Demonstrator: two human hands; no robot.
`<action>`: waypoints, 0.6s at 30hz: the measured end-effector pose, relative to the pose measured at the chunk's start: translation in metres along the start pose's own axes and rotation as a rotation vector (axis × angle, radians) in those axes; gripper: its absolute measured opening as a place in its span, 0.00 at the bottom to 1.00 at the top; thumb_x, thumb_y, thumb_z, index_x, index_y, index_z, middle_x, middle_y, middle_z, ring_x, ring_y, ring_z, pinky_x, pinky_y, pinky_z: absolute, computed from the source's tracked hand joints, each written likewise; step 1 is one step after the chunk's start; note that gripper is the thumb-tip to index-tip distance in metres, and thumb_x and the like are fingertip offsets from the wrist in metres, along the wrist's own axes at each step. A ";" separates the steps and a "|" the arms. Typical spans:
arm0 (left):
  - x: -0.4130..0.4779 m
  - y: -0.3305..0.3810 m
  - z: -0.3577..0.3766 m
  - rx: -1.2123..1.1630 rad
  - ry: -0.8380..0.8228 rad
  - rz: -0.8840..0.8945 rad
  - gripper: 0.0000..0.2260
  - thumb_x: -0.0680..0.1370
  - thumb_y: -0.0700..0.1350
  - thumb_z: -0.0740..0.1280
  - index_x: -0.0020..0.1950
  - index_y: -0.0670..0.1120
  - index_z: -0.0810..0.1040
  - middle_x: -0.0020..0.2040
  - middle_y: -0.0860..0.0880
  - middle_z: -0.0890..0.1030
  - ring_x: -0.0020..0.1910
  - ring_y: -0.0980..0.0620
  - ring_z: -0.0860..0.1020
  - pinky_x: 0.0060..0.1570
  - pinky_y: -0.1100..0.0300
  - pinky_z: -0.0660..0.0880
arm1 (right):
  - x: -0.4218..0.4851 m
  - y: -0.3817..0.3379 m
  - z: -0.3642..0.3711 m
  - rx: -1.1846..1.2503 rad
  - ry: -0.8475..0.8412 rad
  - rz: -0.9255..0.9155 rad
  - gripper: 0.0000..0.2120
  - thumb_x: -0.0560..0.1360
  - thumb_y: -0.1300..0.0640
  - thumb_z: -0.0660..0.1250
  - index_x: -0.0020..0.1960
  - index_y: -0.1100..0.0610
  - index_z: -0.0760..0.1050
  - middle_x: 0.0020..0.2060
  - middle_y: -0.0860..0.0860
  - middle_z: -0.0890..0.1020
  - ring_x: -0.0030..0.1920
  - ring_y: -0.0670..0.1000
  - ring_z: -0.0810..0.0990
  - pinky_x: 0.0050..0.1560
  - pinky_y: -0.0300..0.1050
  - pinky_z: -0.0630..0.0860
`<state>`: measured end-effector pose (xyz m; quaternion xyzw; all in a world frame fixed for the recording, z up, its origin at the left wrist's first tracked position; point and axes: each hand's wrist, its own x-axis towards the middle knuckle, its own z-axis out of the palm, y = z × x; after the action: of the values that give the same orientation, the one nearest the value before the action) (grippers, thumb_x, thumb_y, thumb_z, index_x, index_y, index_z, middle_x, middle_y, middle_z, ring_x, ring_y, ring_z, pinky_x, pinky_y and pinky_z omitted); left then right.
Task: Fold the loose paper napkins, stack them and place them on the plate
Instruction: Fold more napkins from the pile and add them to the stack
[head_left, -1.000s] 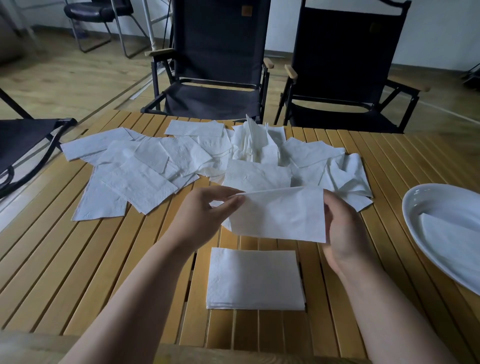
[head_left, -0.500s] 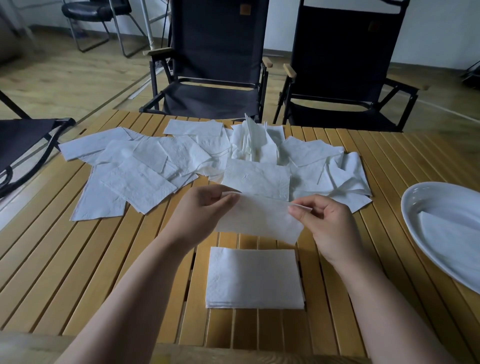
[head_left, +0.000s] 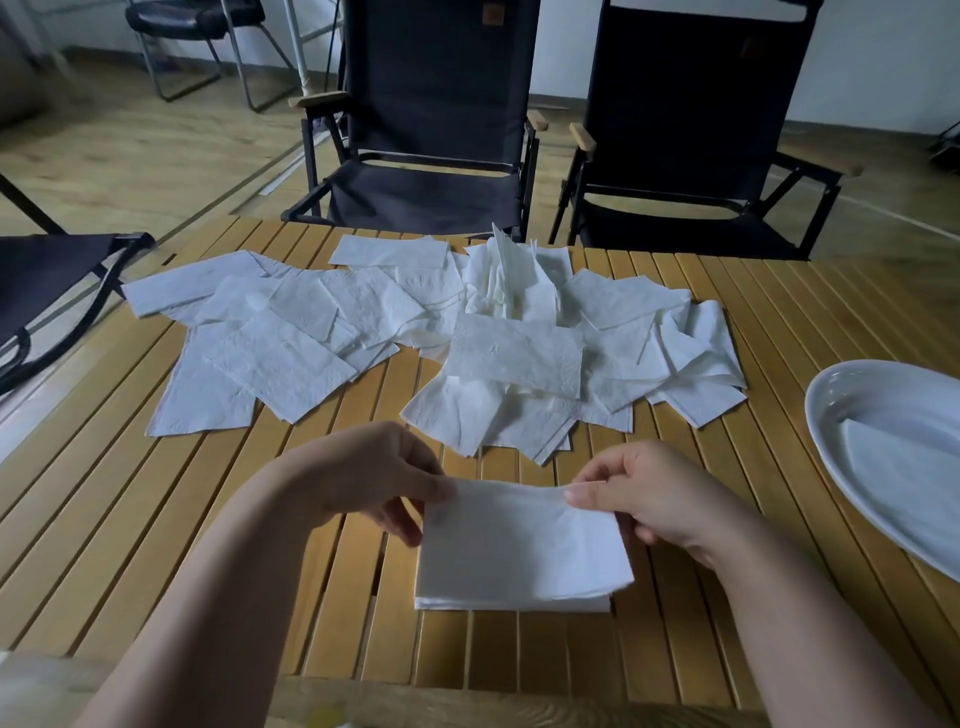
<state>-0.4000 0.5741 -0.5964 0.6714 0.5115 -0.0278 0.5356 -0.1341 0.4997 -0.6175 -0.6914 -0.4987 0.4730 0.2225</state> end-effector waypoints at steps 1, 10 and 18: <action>0.001 0.001 0.001 0.019 -0.016 -0.017 0.06 0.79 0.46 0.69 0.50 0.46 0.83 0.41 0.51 0.87 0.37 0.52 0.85 0.41 0.63 0.80 | 0.000 0.001 0.001 -0.022 -0.021 0.018 0.06 0.73 0.54 0.76 0.43 0.56 0.83 0.27 0.51 0.80 0.23 0.47 0.71 0.23 0.39 0.64; 0.011 -0.005 0.002 0.094 -0.012 -0.024 0.08 0.78 0.48 0.70 0.49 0.44 0.83 0.40 0.47 0.86 0.31 0.56 0.81 0.35 0.66 0.76 | 0.008 0.007 0.007 -0.113 0.016 0.022 0.11 0.70 0.47 0.78 0.42 0.54 0.82 0.27 0.54 0.80 0.27 0.49 0.76 0.33 0.42 0.66; 0.020 -0.004 0.008 0.371 0.071 -0.018 0.11 0.77 0.54 0.70 0.44 0.47 0.81 0.30 0.51 0.82 0.29 0.58 0.78 0.40 0.62 0.74 | 0.009 0.003 0.015 -0.286 0.084 0.012 0.13 0.68 0.48 0.80 0.40 0.55 0.79 0.25 0.46 0.77 0.26 0.46 0.75 0.34 0.43 0.74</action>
<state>-0.3889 0.5806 -0.6142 0.7545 0.5223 -0.1027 0.3839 -0.1450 0.5045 -0.6305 -0.7381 -0.5471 0.3692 0.1397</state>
